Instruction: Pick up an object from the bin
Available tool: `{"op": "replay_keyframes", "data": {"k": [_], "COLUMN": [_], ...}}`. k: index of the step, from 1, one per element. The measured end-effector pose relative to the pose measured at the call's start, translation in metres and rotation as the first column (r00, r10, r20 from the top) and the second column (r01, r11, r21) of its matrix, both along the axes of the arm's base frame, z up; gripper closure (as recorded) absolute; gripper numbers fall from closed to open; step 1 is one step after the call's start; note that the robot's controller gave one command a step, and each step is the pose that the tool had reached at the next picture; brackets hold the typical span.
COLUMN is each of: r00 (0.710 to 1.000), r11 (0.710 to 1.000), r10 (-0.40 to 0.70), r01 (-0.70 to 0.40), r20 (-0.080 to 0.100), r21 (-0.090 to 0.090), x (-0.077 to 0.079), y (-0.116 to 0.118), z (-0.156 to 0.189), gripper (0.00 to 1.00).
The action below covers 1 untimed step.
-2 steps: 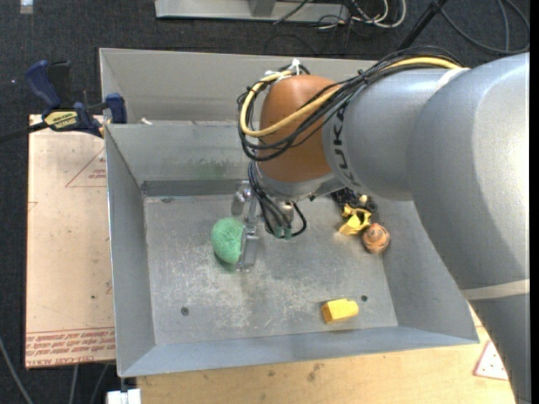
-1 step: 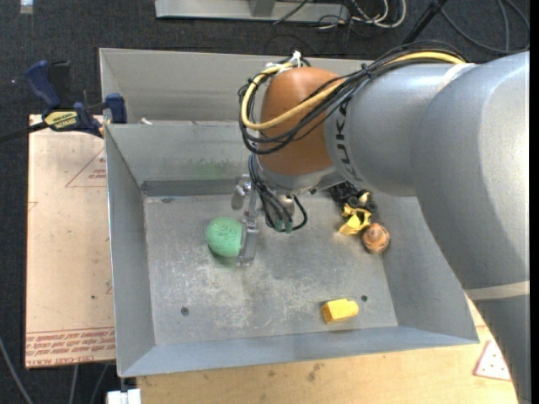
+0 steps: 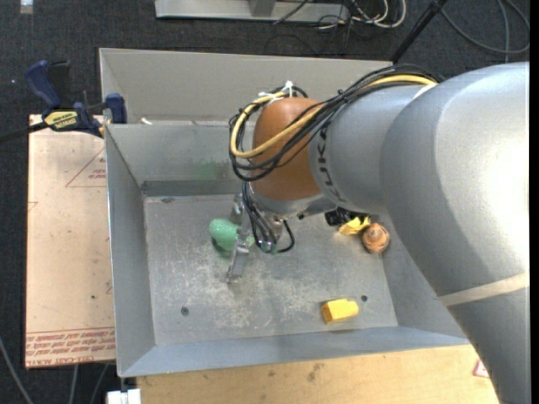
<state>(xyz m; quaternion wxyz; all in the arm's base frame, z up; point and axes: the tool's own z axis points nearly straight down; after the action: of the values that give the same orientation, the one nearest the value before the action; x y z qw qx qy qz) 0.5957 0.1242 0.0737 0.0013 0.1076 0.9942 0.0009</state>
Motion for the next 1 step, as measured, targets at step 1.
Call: {"op": "replay_keyframes", "data": {"k": [1], "r00": [0.991], "r11": [0.991], "r10": [0.134], "r01": [-0.134], "r20": [0.0], "r21": [-0.001], "x": [0.0044], "y": [0.0061], "z": [-0.0039], "gripper": [1.0]}}
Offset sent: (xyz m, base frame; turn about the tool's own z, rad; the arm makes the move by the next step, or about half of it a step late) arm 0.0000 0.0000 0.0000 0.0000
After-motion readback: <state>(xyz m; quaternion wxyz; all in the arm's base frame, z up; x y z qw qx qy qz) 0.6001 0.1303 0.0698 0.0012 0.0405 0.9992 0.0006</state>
